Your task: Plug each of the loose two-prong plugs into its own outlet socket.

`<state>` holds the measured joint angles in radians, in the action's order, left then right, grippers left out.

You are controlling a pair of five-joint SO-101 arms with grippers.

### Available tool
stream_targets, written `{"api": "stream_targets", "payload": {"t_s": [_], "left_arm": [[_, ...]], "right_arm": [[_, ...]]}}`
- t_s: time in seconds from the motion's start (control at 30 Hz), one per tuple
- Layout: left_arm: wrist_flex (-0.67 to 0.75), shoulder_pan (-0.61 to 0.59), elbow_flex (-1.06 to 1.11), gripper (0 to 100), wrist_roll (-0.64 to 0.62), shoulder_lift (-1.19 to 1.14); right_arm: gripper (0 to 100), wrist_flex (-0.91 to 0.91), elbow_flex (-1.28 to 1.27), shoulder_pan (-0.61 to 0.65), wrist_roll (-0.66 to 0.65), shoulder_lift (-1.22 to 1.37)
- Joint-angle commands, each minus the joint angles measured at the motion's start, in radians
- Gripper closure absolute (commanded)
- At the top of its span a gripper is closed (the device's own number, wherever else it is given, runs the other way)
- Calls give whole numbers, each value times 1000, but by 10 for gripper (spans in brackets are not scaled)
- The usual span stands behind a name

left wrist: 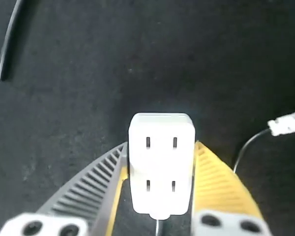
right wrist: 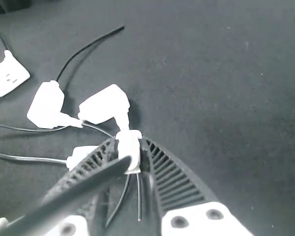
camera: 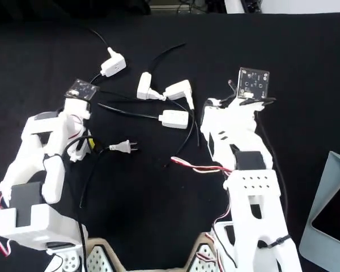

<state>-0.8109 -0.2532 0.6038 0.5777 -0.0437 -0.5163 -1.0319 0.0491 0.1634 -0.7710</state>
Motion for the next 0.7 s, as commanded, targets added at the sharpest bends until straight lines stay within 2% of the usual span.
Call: {"api": "stream_targets", "payload": {"t_s": [0.0, 0.3, 0.47, 0.67], "left_arm": [[18, 64, -42, 822, 52, -5], [17, 171, -16, 820, 78, -3], [-52, 139, -64, 730, 54, 6], [-146, 82, -94, 708, 3, 167]], "right_arm": [[986, 18, 5, 14, 9, -21], [986, 18, 5, 14, 8, -21], [986, 17, 4, 15, 5, -21], [985, -20, 18, 106, 3, -21]]}}
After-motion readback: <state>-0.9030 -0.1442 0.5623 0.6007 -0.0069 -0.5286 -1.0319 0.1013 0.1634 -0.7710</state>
